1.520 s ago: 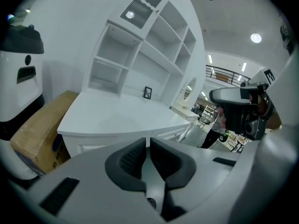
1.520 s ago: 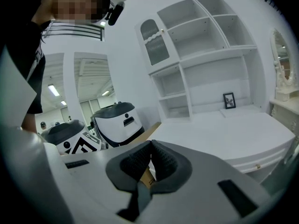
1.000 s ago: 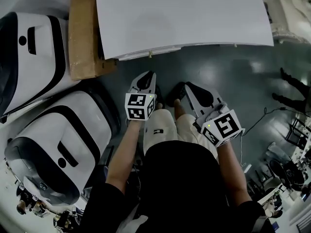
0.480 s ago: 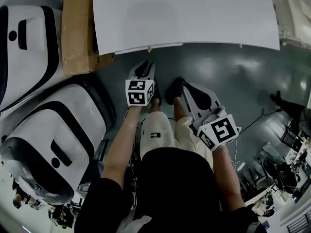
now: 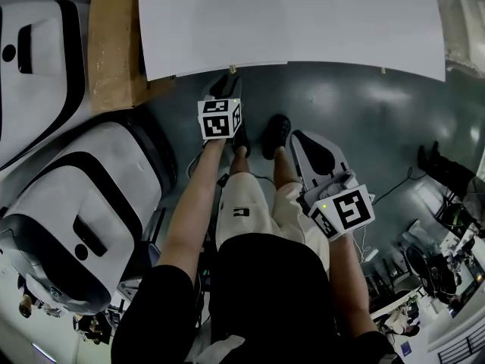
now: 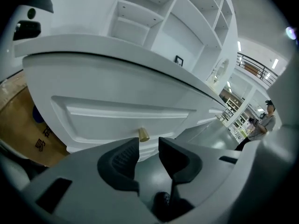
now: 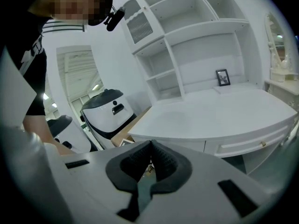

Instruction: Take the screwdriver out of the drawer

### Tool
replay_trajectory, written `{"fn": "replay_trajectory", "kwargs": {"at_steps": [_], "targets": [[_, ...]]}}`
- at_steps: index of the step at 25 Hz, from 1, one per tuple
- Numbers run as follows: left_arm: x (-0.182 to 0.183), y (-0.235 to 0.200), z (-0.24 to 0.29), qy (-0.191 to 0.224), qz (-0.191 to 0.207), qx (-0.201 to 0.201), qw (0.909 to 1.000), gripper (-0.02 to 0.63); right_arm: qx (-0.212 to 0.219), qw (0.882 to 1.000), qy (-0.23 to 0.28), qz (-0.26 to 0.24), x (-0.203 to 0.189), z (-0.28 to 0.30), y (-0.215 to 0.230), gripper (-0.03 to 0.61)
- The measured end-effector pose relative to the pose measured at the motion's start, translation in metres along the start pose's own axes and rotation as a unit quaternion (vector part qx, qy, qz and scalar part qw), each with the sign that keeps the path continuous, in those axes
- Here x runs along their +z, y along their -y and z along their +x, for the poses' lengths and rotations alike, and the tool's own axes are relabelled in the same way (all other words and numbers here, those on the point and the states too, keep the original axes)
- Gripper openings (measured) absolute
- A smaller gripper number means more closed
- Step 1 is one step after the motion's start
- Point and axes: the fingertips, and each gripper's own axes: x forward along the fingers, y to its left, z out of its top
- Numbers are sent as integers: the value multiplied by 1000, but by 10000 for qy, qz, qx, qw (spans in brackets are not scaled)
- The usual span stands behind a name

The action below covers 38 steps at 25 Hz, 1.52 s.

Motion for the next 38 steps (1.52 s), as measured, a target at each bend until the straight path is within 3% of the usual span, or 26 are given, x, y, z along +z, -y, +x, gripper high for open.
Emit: {"fn": "replay_trajectory", "kwargs": {"at_steps": [8,13,22,28,38], "targets": [[1,-3,26,-56,-106,145,9998,141,-113,9999,-48,73,-5,-2,17,17],[3,-5,34,-28,42,266,9996,140,-150,9998,-58,135,-10,-6,25,17],[6,-8,38,11,78,419,9991,101,-166,9996,-105,207,-19,-9,28,17],[2,-9,37,179,-279,461,9984,90,-141,9994,-100,297,-23,-8,28,17],[-1,-8,35,56,-132,457,9989,87,-38,9992,-159,374,-34,-6,16,17]]}}
